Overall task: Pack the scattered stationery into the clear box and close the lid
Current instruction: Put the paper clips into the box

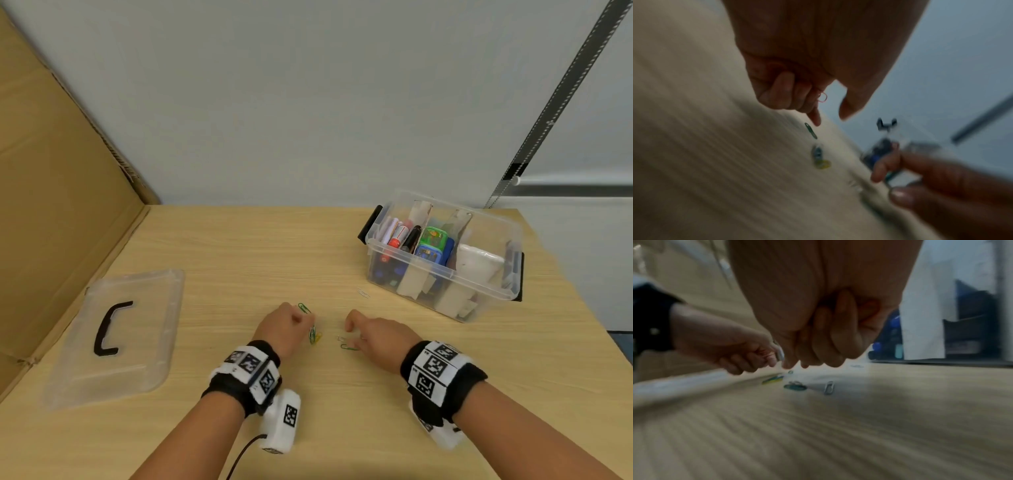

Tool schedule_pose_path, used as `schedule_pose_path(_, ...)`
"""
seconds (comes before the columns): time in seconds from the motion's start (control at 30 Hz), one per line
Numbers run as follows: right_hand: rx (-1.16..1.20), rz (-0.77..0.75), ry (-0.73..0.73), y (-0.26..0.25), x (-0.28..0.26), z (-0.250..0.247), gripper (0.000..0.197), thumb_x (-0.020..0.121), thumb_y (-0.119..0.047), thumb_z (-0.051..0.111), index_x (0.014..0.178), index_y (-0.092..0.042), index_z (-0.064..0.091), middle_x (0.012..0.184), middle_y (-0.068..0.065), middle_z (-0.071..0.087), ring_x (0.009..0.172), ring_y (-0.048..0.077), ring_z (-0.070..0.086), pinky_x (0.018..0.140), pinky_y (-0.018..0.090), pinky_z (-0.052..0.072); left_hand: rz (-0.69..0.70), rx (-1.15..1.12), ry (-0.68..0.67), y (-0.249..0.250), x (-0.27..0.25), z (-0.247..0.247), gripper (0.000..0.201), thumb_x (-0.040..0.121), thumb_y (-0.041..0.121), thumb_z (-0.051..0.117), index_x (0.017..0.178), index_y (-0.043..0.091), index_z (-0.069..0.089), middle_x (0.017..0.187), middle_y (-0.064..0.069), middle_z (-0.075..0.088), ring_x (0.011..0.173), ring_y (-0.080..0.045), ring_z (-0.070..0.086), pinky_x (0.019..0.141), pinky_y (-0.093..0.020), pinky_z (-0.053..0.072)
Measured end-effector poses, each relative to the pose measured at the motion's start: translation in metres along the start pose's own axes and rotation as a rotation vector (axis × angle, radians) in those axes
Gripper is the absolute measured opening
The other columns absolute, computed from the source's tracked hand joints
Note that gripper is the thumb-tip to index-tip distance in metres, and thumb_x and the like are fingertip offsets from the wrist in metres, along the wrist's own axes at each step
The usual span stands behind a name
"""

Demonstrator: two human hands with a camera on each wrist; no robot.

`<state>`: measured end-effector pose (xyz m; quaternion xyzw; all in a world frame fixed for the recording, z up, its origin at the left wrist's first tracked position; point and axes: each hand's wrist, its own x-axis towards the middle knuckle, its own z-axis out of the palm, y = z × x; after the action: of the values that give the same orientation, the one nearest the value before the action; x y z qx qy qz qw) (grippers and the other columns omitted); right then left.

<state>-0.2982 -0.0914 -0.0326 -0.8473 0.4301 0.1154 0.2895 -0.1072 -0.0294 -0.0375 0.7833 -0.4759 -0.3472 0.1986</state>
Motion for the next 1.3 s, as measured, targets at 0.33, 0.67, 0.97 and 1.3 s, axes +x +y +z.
schedule_pose_path(0.33, -0.308, -0.074, 0.034, -0.011, 0.009, 0.011, 0.021, 0.099, -0.025, 0.032, 0.112, -0.011, 0.041, 0.074, 0.002, 0.052, 0.069, 0.025, 0.048, 0.064, 0.034, 0.04, 0.075, 0.352, -0.027, 0.01, 0.003, 0.017, 0.024, 0.091, 0.032, 0.054, 0.104, 0.011, 0.055, 0.101, -0.006, 0.065, 0.092, -0.023, 0.06, 0.082, -0.033, 0.047)
schedule_pose_path(0.67, -0.13, 0.019, -0.03, -0.016, 0.016, 0.014, 0.016, 0.096, -0.028, 0.039, 0.098, -0.013, 0.043, 0.076, -0.001, 0.047, 0.069, 0.018, 0.046, 0.052, 0.025, 0.03, 0.079, 0.505, -0.138, 0.013, 0.013, 0.023, 0.03, 0.09, 0.028, 0.052, 0.11, 0.006, 0.054, 0.107, -0.01, 0.065, 0.097, -0.026, 0.063, 0.082, -0.032, 0.048)
schedule_pose_path(0.97, 1.812, -0.063, -0.068, 0.017, -0.016, 0.008, 0.022, 0.091, -0.024, 0.039, 0.072, -0.014, 0.04, 0.057, 0.001, 0.029, 0.041, 0.009, 0.02, 0.034, 0.018, 0.012, 0.223, 0.108, -0.127, -0.003, 0.005, 0.016, 0.021, 0.099, 0.024, 0.039, 0.083, 0.015, 0.049, 0.076, 0.0, 0.047, 0.063, -0.012, 0.044, 0.073, -0.027, 0.046)
schedule_pose_path(1.3, 1.189, 0.212, 0.184, 0.032, -0.018, 0.003, 0.027, 0.102, -0.021, 0.037, 0.099, -0.01, 0.061, 0.059, -0.006, 0.038, 0.048, 0.007, 0.028, 0.04, 0.019, 0.024, -0.123, -1.363, -0.237, -0.012, 0.001, -0.008, 0.024, 0.097, 0.003, 0.036, 0.108, 0.008, 0.057, 0.069, -0.001, 0.051, 0.053, -0.009, 0.045, 0.045, -0.018, 0.041)
